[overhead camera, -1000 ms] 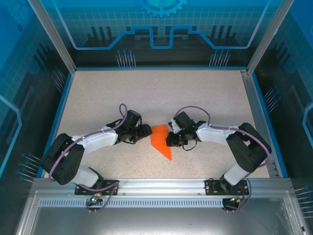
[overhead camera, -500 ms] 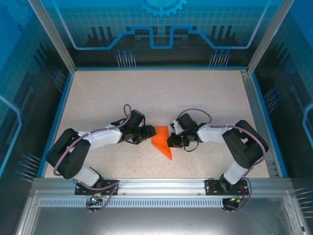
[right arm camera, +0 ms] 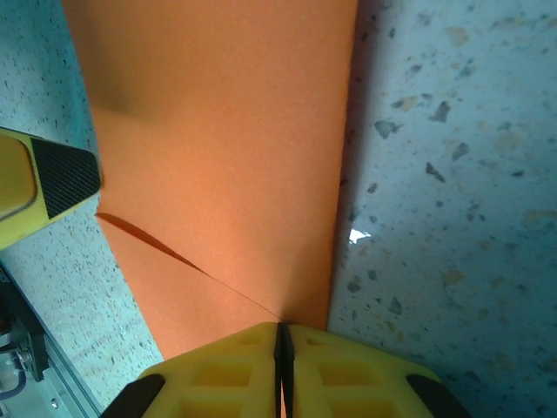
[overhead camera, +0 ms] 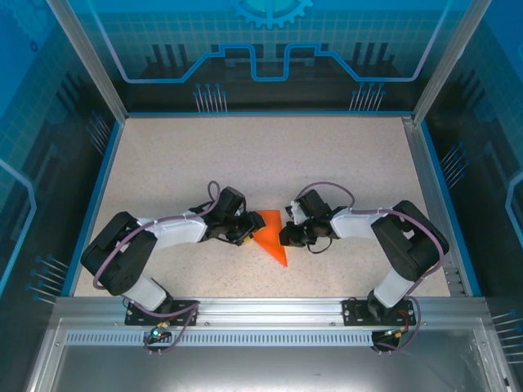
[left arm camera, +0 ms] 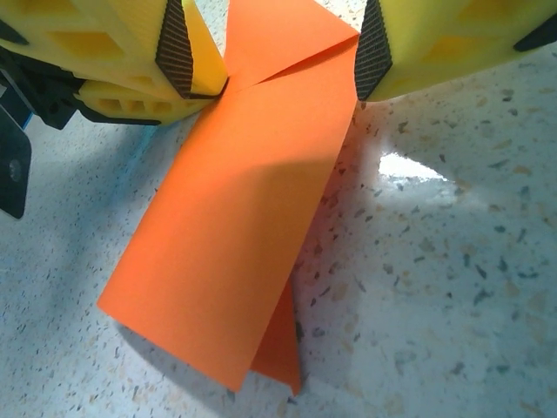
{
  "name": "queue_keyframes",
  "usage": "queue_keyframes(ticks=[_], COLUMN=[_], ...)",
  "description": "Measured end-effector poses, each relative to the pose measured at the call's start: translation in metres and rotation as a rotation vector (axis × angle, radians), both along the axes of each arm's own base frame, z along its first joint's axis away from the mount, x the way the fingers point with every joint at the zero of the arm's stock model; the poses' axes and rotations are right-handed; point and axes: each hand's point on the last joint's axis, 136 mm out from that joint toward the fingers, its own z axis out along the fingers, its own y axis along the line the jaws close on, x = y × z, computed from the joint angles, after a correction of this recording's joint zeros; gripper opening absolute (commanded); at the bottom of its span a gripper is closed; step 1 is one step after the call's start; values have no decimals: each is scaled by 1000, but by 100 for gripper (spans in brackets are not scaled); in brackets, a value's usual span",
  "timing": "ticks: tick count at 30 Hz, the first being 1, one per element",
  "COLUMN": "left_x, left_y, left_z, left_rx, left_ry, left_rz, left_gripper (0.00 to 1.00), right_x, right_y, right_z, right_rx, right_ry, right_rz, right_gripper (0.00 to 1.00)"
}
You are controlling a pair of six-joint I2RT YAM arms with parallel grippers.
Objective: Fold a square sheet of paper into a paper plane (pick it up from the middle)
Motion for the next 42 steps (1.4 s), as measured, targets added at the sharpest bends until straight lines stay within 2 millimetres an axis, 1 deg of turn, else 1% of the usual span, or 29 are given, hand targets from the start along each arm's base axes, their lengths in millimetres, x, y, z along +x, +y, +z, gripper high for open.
queue_keyframes(ticks=[7, 10, 14, 18, 21, 25, 32, 38, 42], left_x=[-13, -14, -15, -15, -13, -11, -4, 1, 5], left_y=[0, 1, 1, 0, -3, -9, -17, -21, -22], left_z=[-10, -8, -7, -7, -7, -6, 5, 10, 12], left_rx=[-3, -20, -39, -48, -61, -81, -101, -97, -92], left_ry=[42, 37, 31, 33, 26, 14, -33, -73, -98], left_rz=[21, 42, 60, 71, 70, 53, 17, -18, -41], left_gripper=[58, 61, 61, 58, 54, 47, 39, 38, 41], right_x=[0, 0, 1, 1, 1, 1, 1, 0, 0], right_y=[0, 0, 0, 0, 0, 0, 1, 2, 2], right_z=[-1, 0, 0, 0, 0, 1, 3, 3, 3], right_rx=[16, 22, 32, 38, 39, 52, 67, 69, 65], right_ry=[4, 2, 0, 1, 3, 3, -8, -8, -8], right_rz=[-11, -11, -13, -14, -17, -18, -15, -9, 3], right_gripper=[12, 12, 12, 13, 13, 17, 19, 18, 18])
